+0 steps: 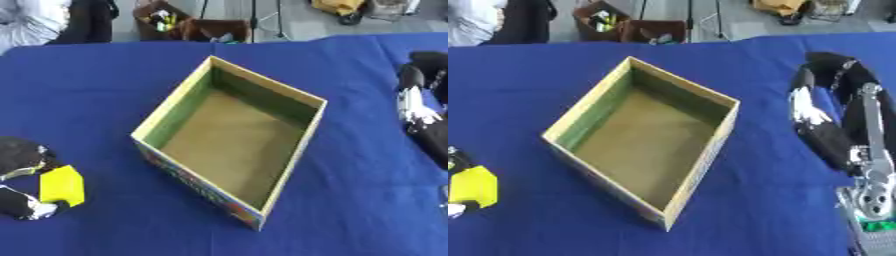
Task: Pick up objects on the table and place them in the box.
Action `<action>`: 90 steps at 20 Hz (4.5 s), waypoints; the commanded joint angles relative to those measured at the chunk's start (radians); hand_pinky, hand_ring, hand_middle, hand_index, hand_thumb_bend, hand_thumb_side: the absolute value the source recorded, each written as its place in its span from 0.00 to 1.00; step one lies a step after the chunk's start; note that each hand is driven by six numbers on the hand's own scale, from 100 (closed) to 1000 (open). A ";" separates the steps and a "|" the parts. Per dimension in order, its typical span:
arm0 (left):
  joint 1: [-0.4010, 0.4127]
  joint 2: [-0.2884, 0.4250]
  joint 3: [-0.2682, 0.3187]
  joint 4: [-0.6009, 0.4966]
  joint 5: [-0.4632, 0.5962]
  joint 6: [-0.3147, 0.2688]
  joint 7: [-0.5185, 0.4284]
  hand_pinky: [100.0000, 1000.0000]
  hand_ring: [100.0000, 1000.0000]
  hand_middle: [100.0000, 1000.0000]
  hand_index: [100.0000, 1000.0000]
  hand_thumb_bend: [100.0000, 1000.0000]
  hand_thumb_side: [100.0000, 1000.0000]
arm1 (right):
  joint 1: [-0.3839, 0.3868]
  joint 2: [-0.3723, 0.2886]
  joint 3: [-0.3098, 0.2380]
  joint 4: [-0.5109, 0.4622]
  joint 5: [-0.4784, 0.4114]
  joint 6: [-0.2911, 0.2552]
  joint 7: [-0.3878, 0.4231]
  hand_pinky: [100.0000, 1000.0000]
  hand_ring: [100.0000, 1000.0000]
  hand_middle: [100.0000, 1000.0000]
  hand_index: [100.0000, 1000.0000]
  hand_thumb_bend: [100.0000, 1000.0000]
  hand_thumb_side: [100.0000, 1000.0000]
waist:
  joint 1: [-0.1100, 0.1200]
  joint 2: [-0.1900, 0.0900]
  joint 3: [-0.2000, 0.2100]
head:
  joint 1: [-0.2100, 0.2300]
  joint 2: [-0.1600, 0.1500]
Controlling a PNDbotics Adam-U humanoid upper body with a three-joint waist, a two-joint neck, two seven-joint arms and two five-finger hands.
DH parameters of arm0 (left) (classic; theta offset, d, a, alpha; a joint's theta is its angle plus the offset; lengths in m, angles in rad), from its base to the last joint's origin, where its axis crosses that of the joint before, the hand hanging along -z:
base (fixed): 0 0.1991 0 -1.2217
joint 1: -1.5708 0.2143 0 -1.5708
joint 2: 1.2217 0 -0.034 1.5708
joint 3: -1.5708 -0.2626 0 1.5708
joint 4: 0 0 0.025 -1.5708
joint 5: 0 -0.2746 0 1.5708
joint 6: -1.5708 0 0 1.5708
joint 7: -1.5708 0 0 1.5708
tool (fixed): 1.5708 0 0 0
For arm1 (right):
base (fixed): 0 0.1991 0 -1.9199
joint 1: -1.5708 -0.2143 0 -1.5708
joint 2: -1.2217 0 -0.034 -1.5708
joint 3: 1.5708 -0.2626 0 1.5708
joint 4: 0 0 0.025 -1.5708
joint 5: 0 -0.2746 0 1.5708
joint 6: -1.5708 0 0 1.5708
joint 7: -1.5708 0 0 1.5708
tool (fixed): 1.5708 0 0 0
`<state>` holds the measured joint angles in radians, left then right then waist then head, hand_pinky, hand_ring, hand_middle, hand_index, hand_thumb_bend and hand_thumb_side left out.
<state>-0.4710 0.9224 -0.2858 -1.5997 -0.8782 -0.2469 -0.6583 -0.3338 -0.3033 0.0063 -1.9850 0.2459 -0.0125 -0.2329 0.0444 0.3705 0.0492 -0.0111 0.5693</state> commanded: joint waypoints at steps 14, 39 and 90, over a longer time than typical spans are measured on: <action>-0.009 0.021 0.023 -0.027 0.035 0.092 0.191 0.18 0.39 0.29 0.53 0.00 0.66 | -0.001 -0.007 -0.005 -0.015 0.010 0.012 0.003 0.71 0.64 0.57 0.72 0.00 0.37 | 0.000 -0.018 0.007 | 0.000 -0.010; -0.375 -0.157 0.052 -0.197 0.076 0.106 0.132 0.08 0.33 0.24 0.48 0.00 0.42 | 0.025 -0.022 -0.003 -0.015 0.003 0.012 0.005 0.71 0.64 0.57 0.72 0.00 0.36 | 0.030 -0.057 0.009 | -0.021 0.021; -0.603 -0.710 -0.032 0.481 -0.392 0.046 0.184 0.88 0.95 1.00 1.00 0.46 1.00 | -0.002 -0.014 0.008 -0.015 -0.024 -0.001 0.017 0.72 0.64 0.57 0.72 0.00 0.36 | 0.037 -0.042 -0.026 | -0.033 0.004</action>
<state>-1.0538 0.1903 -0.3366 -1.0779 -1.2648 -0.2130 -0.4717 -0.3314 -0.3065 0.0136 -1.9850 0.2247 -0.0140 -0.2165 0.0857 0.3519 0.0228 -0.0417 0.5700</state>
